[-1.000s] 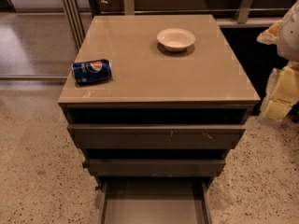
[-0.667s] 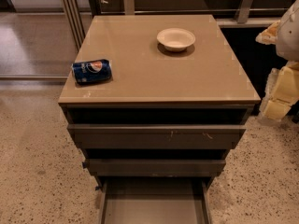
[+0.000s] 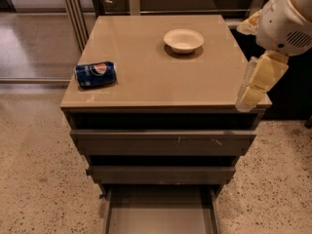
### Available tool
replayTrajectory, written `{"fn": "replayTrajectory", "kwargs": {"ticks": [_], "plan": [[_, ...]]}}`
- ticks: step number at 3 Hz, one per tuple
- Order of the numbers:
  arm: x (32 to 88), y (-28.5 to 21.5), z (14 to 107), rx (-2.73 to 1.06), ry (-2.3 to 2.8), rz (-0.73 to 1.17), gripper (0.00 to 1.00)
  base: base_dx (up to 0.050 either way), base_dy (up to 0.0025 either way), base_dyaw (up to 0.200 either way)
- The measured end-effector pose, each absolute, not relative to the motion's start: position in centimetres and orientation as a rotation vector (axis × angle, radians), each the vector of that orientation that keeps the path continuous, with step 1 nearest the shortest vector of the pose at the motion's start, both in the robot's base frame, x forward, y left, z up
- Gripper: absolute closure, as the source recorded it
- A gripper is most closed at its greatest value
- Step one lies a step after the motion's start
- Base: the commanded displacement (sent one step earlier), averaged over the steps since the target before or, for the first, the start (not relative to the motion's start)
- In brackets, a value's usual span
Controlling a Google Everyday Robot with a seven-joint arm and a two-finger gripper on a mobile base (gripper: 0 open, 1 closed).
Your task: Place pepsi can into bottom drawer
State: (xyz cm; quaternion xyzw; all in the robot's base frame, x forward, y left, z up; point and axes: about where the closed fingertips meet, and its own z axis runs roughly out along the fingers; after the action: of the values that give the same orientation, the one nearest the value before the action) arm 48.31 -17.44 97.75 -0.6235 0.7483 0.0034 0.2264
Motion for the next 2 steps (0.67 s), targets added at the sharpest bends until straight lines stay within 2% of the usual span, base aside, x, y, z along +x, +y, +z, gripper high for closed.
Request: {"fn": "replayTrajectory", "kwargs": {"ticks": [2], "plan": [[55.4,-9.5,96.8,-1.72,1.916,0.156,0.0,0.0,0.0,0.0]]}}
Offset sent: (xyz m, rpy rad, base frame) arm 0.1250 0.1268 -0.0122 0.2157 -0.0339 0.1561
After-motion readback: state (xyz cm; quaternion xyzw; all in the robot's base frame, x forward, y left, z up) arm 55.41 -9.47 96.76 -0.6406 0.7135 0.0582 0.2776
